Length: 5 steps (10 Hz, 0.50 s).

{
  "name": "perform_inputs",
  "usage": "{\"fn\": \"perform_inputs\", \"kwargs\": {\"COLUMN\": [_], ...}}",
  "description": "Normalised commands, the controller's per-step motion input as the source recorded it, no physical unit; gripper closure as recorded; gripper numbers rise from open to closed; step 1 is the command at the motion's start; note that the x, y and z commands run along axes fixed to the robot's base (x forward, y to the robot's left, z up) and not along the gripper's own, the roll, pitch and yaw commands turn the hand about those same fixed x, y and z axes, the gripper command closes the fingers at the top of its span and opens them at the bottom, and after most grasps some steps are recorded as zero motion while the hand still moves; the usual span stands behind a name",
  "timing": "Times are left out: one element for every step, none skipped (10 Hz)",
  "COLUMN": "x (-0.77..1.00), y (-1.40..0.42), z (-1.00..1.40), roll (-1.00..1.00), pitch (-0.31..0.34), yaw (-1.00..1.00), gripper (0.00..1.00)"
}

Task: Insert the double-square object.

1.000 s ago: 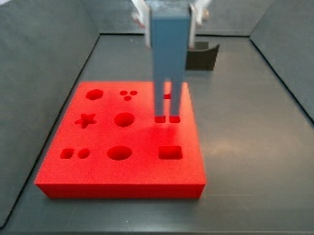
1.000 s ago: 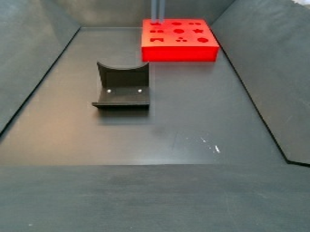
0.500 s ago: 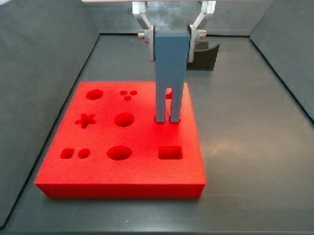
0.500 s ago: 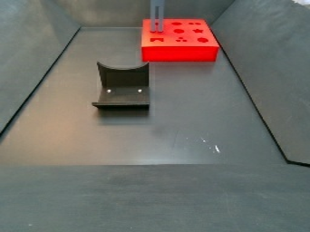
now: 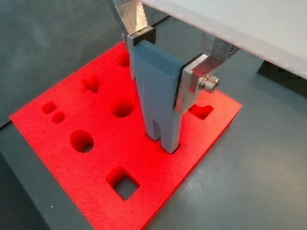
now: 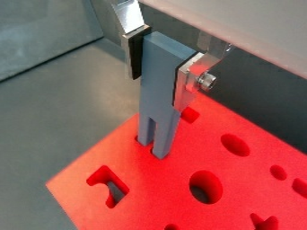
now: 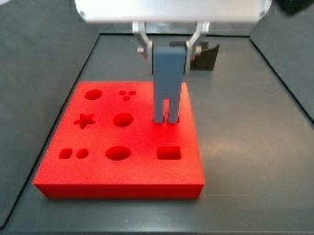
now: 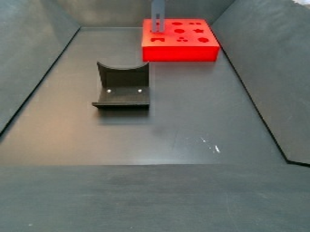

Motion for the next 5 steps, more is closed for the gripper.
{"fn": "perform_inputs", "kwargs": {"x": [0.00, 0.07, 0.10, 0.00, 0.00], "y": [0.19, 0.36, 0.37, 0.19, 0.00], "z": [-0.49, -0.56, -0.47, -0.36, 0.00], "roll": [-0.34, -0.26, 0.00, 0.03, 0.00], "pitch": [-0.027, -0.014, -0.039, -0.057, 0.000], "yaw": [0.00, -0.03, -0.02, -0.02, 0.00], "gripper": [1.00, 1.00, 1.00, 1.00, 1.00]}}
